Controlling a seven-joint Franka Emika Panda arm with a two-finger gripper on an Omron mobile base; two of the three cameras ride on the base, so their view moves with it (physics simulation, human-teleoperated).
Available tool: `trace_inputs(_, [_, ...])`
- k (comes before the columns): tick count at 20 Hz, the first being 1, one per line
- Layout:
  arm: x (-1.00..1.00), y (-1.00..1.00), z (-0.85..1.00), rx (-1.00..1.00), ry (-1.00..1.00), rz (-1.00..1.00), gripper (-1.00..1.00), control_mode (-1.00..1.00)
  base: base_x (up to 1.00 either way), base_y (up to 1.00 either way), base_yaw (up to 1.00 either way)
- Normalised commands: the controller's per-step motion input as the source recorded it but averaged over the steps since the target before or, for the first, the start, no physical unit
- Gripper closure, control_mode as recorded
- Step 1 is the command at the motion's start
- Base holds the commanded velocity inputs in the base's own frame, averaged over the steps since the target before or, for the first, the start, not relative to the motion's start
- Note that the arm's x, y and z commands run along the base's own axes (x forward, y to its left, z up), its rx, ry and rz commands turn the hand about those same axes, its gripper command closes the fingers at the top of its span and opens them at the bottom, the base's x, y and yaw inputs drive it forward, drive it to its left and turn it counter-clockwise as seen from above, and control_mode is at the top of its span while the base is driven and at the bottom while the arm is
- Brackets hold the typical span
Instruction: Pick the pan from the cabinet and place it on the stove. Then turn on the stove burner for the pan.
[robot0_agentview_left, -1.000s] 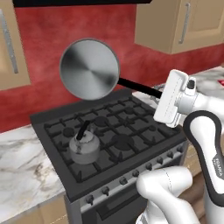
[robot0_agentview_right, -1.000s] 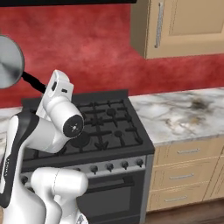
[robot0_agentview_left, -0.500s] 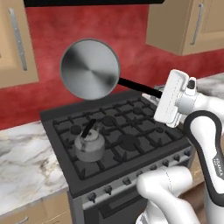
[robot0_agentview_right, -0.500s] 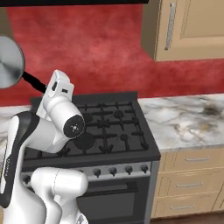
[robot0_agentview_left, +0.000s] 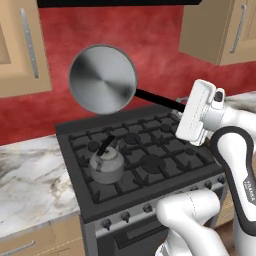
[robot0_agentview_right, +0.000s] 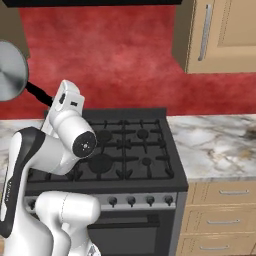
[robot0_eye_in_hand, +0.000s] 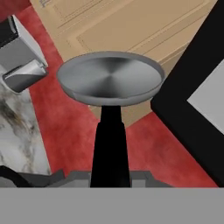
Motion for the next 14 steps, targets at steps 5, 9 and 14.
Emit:
trace_inputs(5, [0.08,-0.02,-0.06,0.02,0.0,0.01,1.0,-1.0,0.04,0.0,0.02])
trace_inputs(9, [0.11,-0.41,-0.1,0.15,0.0,0.0,1.0,-1.0,0.0,0.0,0.0])
trace_inputs(14, [0.16,-0.38,-0.02,0.08,0.04,0.0,1.0,-1.0,0.0,0.0,0.0])
